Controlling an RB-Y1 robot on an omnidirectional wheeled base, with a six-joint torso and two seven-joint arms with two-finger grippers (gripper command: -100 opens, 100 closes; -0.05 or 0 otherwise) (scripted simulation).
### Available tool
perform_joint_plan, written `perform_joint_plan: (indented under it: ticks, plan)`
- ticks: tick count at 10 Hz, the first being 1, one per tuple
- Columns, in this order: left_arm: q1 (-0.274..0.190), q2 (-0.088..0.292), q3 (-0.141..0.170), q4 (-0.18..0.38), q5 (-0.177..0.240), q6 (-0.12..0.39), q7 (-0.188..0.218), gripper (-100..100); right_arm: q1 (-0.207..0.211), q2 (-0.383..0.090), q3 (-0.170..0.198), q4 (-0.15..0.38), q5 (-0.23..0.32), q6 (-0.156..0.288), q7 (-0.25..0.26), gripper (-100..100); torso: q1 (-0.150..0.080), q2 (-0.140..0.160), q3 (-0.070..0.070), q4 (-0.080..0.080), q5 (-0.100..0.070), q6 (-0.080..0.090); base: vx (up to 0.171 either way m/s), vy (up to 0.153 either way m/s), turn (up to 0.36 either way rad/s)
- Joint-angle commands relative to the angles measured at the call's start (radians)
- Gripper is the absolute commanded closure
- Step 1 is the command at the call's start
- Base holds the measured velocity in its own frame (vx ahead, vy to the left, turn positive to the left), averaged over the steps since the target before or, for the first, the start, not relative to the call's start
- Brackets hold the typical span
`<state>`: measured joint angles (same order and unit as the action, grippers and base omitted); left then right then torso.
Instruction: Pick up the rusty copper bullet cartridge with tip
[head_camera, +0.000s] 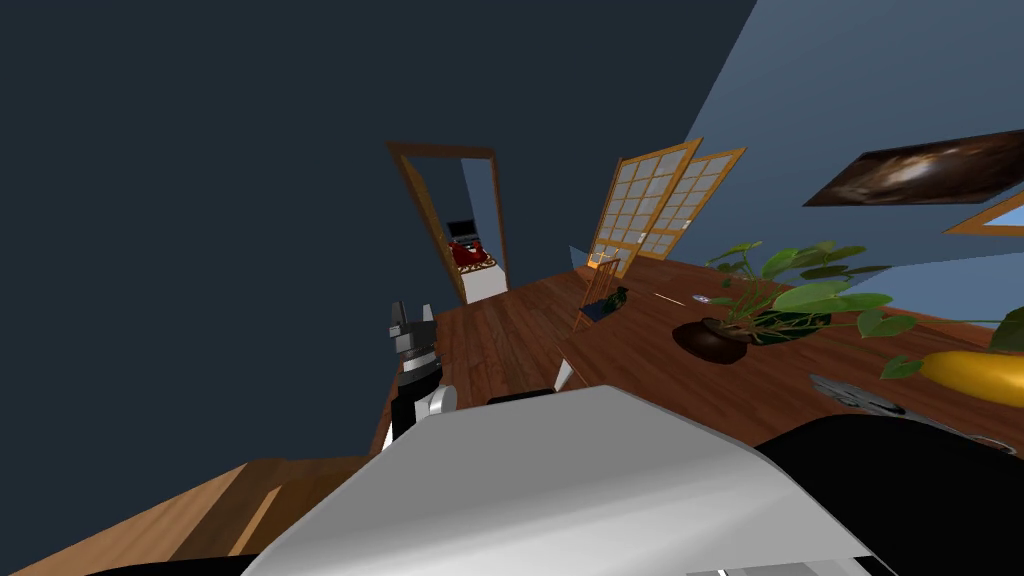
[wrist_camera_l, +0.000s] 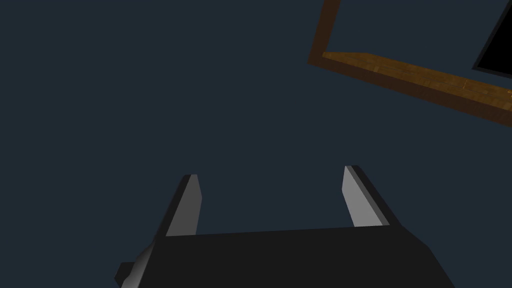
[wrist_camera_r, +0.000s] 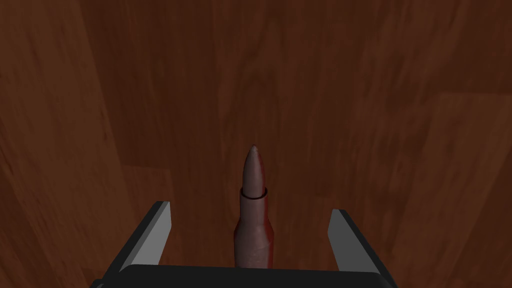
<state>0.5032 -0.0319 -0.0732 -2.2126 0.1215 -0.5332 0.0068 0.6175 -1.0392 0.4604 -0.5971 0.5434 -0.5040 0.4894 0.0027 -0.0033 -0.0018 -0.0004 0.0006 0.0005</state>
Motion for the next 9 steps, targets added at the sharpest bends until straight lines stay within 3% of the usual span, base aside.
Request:
perform_joint_plan:
  ticks: [1,2,3,5,6,7,9]
  plan:
    - [0.000,0.000,0.000,0.000,0.000,0.000,0.000,0,0.000,0.000,0.000,0.000,0.000,0.000,0.000,-100,0.000,0.000,0.000,0.000,0.000,0.000,0.029,-0.001,0.072]
    - [0.000,0.000,0.000,0.000,0.000,0.000,0.000,0,0.000,0.001,0.001,0.003,0.000,-0.002,0.000,0,0.000,0.001,0.000,0.000,0.000,0.001,0.005,-0.001,-0.012]
    - [0.000,0.000,0.000,0.000,0.000,0.000,0.000,0,-0.013,0.028,0.006,0.011,0.004,0.017,0.004,-100,0.000,0.002,0.001,0.000,0.000,0.001,-0.009,-0.044,0.044]
    - [0.000,0.000,0.000,0.000,0.000,0.000,0.000,0,-0.029,0.063,0.012,0.021,0.009,0.041,0.008,-100,-0.005,0.005,0.002,0.001,-0.001,0.001,-0.027,-0.081,0.070]
    - [0.000,0.000,0.000,0.000,0.000,0.000,0.000,0,-0.028,0.054,0.011,0.021,0.009,0.030,0.007,-100,-0.005,0.005,0.003,0.001,-0.001,0.001,-0.015,-0.032,0.015]
    - [0.000,0.000,0.000,0.000,0.000,0.000,0.000,0,-0.028,0.055,0.012,0.020,0.009,0.034,0.006,100,-0.003,0.005,0.003,0.001,-0.001,0.002,-0.002,-0.007,-0.001]
    - [0.000,0.000,0.000,0.000,0.000,0.000,0.000,0,-0.028,0.055,0.012,0.020,0.009,0.033,0.007,100,-0.001,0.004,0.002,0.001,0.000,0.001,0.000,0.000,0.000]
